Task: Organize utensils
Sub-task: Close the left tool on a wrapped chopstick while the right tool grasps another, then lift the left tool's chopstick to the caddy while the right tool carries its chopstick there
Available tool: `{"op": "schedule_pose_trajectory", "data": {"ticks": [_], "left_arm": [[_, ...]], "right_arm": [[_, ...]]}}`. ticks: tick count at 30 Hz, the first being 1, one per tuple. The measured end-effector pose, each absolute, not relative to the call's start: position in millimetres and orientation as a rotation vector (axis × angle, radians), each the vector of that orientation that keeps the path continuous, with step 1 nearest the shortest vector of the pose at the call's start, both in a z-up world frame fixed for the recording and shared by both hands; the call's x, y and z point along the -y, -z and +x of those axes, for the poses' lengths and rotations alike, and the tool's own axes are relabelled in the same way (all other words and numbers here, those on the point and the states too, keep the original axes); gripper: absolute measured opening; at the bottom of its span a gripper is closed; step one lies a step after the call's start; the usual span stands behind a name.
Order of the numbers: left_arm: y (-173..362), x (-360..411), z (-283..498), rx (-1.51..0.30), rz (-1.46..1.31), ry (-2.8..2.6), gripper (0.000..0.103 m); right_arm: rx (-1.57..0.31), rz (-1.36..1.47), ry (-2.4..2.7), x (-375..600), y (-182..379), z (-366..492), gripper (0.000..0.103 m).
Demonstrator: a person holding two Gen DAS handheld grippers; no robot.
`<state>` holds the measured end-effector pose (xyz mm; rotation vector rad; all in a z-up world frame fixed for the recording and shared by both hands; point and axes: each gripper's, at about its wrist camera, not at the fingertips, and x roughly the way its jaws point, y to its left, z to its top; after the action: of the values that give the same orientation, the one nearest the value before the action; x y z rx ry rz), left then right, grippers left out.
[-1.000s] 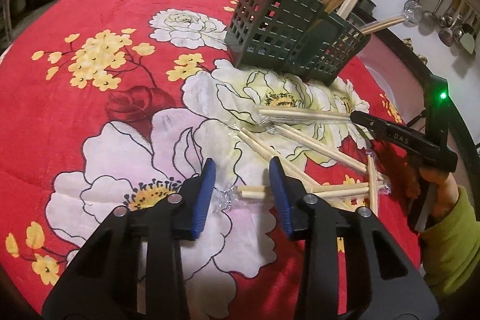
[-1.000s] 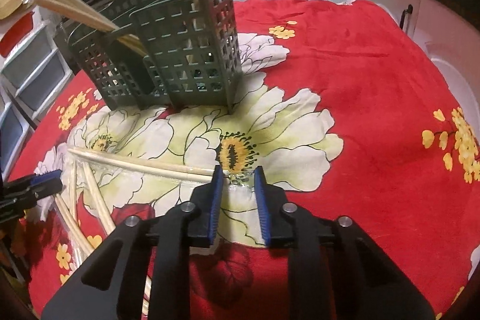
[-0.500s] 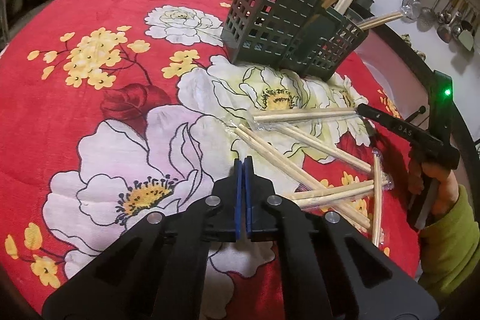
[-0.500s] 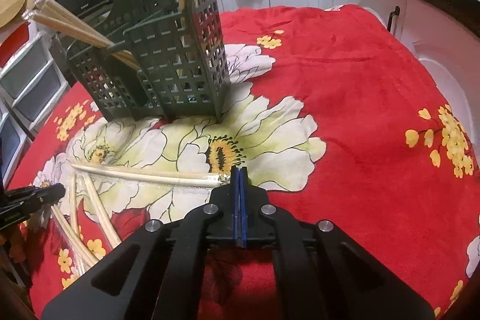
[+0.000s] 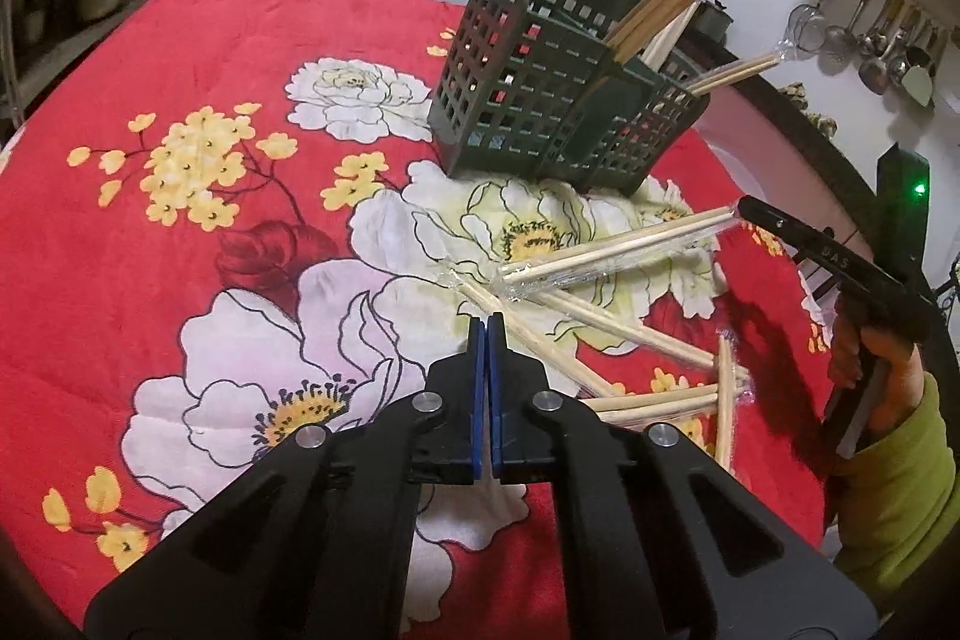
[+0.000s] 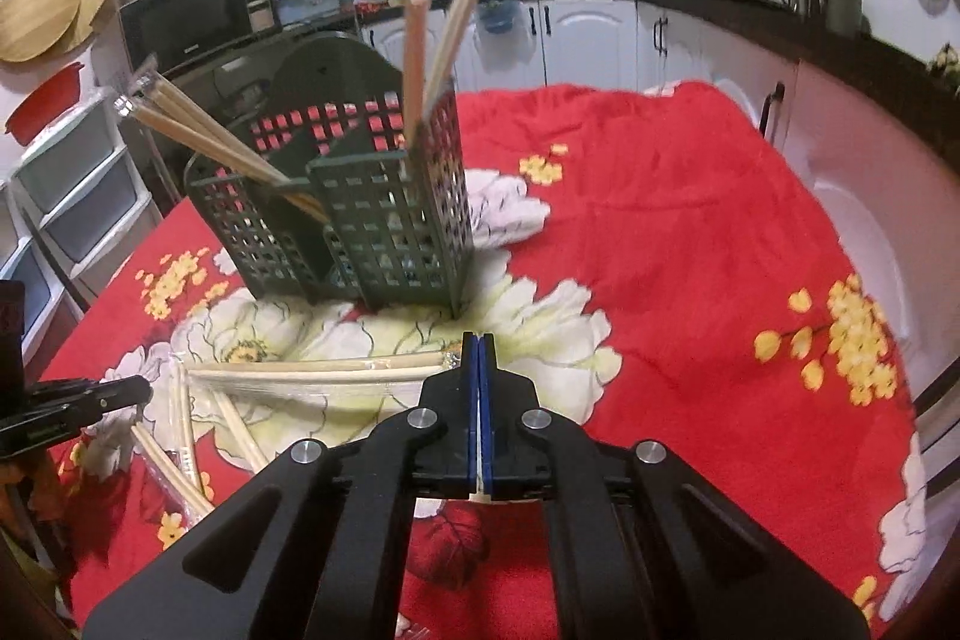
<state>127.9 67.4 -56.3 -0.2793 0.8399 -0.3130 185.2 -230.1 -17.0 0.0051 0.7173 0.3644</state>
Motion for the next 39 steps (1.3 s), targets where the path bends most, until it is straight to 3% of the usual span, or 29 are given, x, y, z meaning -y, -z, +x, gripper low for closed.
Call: {"op": "schedule_pose_trajectory", "data": {"ticks": [15,18,20,23,27,29,32,39], "left_arm": [[53.4,-80.7,110.1,-0.853,-0.333,0.371,0.002],[62.2,-85.5,106.4,-0.887,-0.363,0.379,0.010],[66.8,-85.8,104.7,-0.902,-0.372,0.386,0.025],[71.9,-82.6,103.8,-0.916,-0.378,0.394,0.027],[77.2,-75.6,106.2,-0.927,-0.372,0.400,0.027],[77.8,-72.9,107.1,-0.929,-0.367,0.401,0.007],[75.3,-70.1,107.8,-0.922,-0.357,0.397,0.001],[44.1,-64.6,107.4,-0.845,-0.323,0.421,0.000]], "right_arm": [[-0.622,-0.040,-0.393,213.3,-20.7,165.9,0.001],[-0.616,-0.038,-0.400,209.7,-21.6,163.5,0.001],[-0.612,-0.037,-0.402,208.7,-22.2,162.5,0.001],[-0.601,-0.037,-0.410,206.8,-25.9,159.8,0.001],[-0.574,-0.039,-0.427,202.4,-36.6,154.0,0.001],[-0.562,-0.041,-0.432,201.2,-41.5,151.7,0.001],[-0.537,-0.046,-0.444,197.2,-51.4,147.4,0.001],[-0.482,-0.060,-0.462,194.1,-75.8,139.2,0.001]]}}
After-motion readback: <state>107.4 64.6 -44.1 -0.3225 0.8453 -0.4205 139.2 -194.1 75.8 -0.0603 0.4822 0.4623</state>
